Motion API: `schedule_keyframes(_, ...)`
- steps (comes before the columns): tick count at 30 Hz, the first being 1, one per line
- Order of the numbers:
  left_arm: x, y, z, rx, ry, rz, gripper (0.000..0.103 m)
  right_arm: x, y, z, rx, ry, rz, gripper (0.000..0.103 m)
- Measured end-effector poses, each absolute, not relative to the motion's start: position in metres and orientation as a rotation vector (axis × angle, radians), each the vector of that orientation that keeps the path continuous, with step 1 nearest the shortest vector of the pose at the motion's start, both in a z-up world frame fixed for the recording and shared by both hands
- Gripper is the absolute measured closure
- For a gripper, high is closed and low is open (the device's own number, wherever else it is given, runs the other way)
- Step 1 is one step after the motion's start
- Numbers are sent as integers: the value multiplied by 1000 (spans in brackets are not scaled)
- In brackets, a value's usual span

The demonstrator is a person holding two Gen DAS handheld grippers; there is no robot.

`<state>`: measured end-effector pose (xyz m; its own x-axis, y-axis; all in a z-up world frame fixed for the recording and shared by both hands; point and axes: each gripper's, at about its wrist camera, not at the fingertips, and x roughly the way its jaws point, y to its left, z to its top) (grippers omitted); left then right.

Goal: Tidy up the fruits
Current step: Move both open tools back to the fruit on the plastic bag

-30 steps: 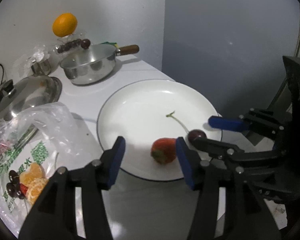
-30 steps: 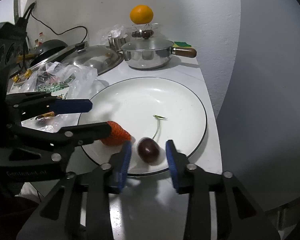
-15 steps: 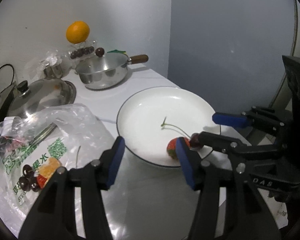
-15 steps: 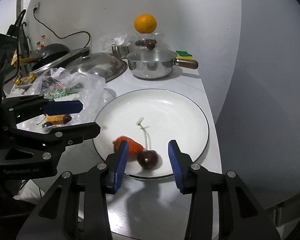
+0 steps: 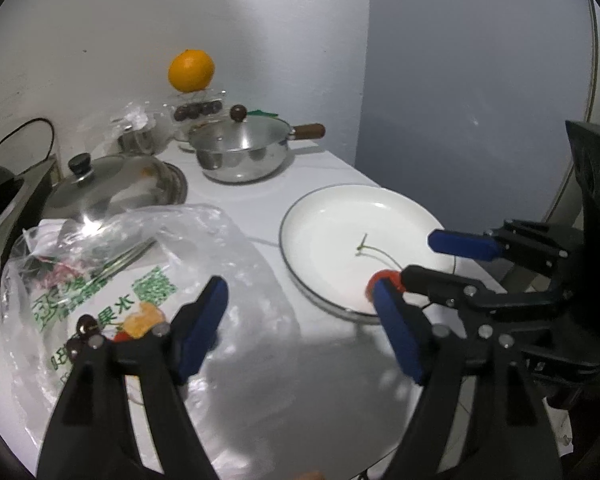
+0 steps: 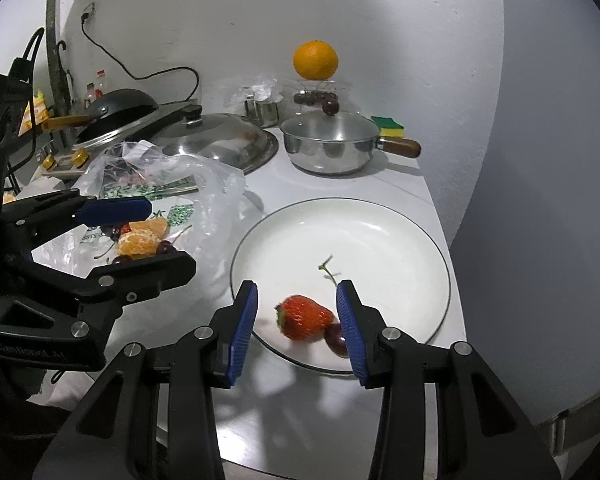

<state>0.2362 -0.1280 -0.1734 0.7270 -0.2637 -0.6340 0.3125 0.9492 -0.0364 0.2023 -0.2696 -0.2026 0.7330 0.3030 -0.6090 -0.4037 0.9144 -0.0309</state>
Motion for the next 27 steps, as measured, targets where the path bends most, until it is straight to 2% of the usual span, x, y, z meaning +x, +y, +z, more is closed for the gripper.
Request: schedule_keyframes(27, 209, -41, -186, -2, 694, -220, 27, 202, -186, -205, -232, 651, 454, 59)
